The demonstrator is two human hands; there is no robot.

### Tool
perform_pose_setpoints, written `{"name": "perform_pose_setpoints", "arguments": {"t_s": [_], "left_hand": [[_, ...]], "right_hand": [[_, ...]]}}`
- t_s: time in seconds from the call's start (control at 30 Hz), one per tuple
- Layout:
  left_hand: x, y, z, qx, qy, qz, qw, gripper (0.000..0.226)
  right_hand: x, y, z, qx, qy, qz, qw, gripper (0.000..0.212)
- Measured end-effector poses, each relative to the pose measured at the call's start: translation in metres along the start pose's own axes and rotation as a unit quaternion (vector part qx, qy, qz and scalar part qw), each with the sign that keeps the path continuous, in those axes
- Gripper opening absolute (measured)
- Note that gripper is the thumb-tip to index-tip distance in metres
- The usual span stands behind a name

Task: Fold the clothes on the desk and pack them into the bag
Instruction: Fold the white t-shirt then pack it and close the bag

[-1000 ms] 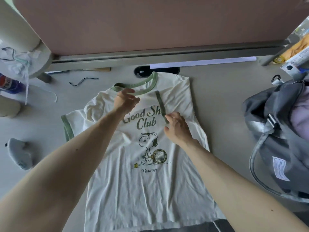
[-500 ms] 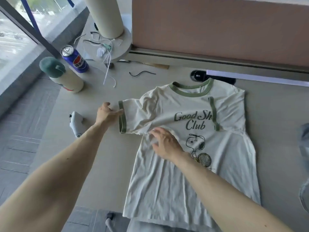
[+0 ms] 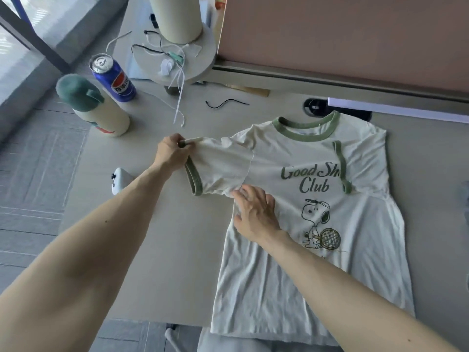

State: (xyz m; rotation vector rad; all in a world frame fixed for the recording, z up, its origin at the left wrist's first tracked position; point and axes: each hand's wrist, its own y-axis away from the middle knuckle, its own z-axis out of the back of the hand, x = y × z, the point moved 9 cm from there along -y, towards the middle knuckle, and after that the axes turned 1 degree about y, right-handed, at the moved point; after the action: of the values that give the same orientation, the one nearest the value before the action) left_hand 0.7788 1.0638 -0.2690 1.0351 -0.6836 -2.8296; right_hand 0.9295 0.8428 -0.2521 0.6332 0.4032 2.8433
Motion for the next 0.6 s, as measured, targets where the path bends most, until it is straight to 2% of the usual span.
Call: {"name": "perform_pose_setpoints", "arguments": {"t_s": [0.13,0.3,0.37,0.43,0.6], "left_hand": [[-0.002,-0.002,0.017,0.014,0.096,0.008,0.995,0.013],[-0.007,0.005,0.014,0.065,0.170,0.030,0.983,0.020],[-0.009,0.008,0.011,0.084,0.199,0.042,0.976,0.020],[-0.012,0.012,0.010,0.098,0.219,0.051,0.969,0.018],[-0.016,0.015,0.011,0.115,0.267,0.081,0.953,0.014]], "right_hand": [[0.033,-0.016,0.004,-0.036,0.010,0.023,0.999,0.063],[0.054,-0.037,-0.004,-0.070,0.049,-0.017,0.996,0.102],[0.055,-0.047,-0.005,-0.095,0.062,-0.040,0.993,0.111],[0.056,-0.058,-0.004,-0.129,0.072,-0.059,0.987,0.111],[0.062,-0.075,0.006,-0.246,0.053,-0.081,0.964,0.084]]}}
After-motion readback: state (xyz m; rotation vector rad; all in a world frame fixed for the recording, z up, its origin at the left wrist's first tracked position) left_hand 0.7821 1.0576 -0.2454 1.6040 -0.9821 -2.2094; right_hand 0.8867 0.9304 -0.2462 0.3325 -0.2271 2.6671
